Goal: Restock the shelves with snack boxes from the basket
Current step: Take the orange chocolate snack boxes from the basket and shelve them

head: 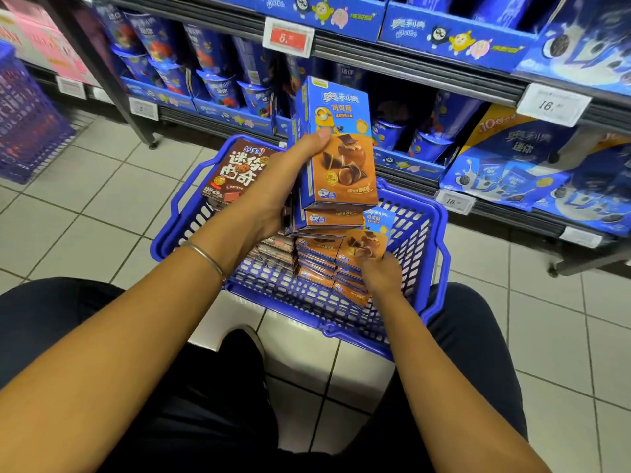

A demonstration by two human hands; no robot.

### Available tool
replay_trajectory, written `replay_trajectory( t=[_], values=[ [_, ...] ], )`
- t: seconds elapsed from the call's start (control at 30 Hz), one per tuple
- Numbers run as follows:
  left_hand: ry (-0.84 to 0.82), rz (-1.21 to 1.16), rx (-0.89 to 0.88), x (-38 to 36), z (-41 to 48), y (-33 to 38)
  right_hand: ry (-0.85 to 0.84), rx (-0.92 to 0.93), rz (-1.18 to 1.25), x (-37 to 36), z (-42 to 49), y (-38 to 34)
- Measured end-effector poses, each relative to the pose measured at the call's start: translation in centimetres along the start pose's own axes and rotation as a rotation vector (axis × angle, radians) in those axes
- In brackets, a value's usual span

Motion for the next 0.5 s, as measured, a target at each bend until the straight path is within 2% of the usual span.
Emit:
replay_trajectory(
  t=[0.1,0.27,0.4,0.5],
  values=[
    [0.001,-0.015,0.003,0.1,0.2,-0.2,0.135,0.130,-0.082,0.3,-0.5,-0.7],
    [-0.008,-0.039,0.058,0.0,0.4,-0.7,0.193,0.097,0.102,0.6,-1.1,-0.5],
    [-0.003,-0.081,0.066,0.3,0.7,-0.7,0.213,0.109,0.561,1.9,-2.6,-1.5],
    [-0.011,-0.104,0.056,0.5,1.1,-0.5,0.215,0.176,0.796,3.8,-3.9,-4.1]
  ],
)
Point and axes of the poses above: each hand's wrist, its own z-axis towards the middle knuckle, its own x-axis out of the back of the hand, y = z × x, the point moved 6 cm from there along z, towards the middle knuckle, and after that the axes turned 6 degrees about -y, right-handed, at the moved point
